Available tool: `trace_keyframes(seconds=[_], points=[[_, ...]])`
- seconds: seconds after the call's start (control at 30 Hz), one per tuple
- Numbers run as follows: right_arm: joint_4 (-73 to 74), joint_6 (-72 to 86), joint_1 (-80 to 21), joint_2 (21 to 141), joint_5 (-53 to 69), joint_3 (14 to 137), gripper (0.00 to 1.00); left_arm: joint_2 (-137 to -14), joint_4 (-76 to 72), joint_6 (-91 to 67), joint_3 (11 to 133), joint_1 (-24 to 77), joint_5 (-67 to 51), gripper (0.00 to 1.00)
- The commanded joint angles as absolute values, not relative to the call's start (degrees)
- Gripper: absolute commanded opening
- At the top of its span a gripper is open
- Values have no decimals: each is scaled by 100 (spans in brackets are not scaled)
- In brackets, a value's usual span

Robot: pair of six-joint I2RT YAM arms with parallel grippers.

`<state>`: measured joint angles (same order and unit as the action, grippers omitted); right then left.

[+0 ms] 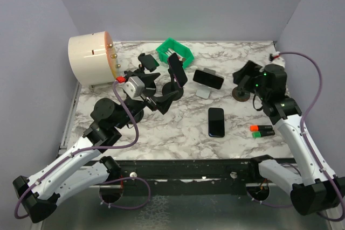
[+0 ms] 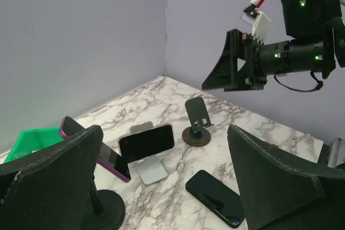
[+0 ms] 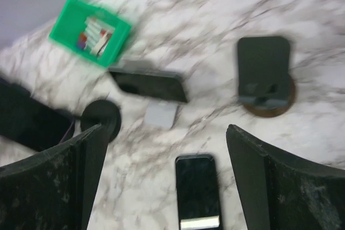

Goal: Remove the phone from the phone stand
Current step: Pick up the phone stand at the center of the board.

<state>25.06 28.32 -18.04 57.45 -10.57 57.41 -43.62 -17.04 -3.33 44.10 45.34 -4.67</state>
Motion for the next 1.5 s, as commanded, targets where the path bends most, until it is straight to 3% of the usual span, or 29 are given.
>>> trace_keyframes(seconds=[0.0,0.2,0.3,0.47,0.73,1.17,1.47], points=[[1647,3263,-631,5422,311,5102,95,-4340,-1652,-265,4398,4630,-455,99],[-2275,4552,120,4292,-870,2468,93,-4362,-1670,-173,4347,4759,-335,99],[-2806,4444,1051,5091,660,2470,94,-4332,-1670,-158,4342,4822,-311,99],[-4322,4509,1554,5893,1230,2073,93,-4298,-1673,-145,4346,4880,-311,99],[-5930,4741,1995,7791,2439,2413,81,-4151,-1688,-176,4359,4885,-337,99],[-6984,4935,2048,9233,3277,2563,69,-4178,-1688,-116,4364,4878,-369,99],[-6577,4637,2048,9460,3338,2583,67,-4159,-1688,-113,4359,4878,-362,99]])
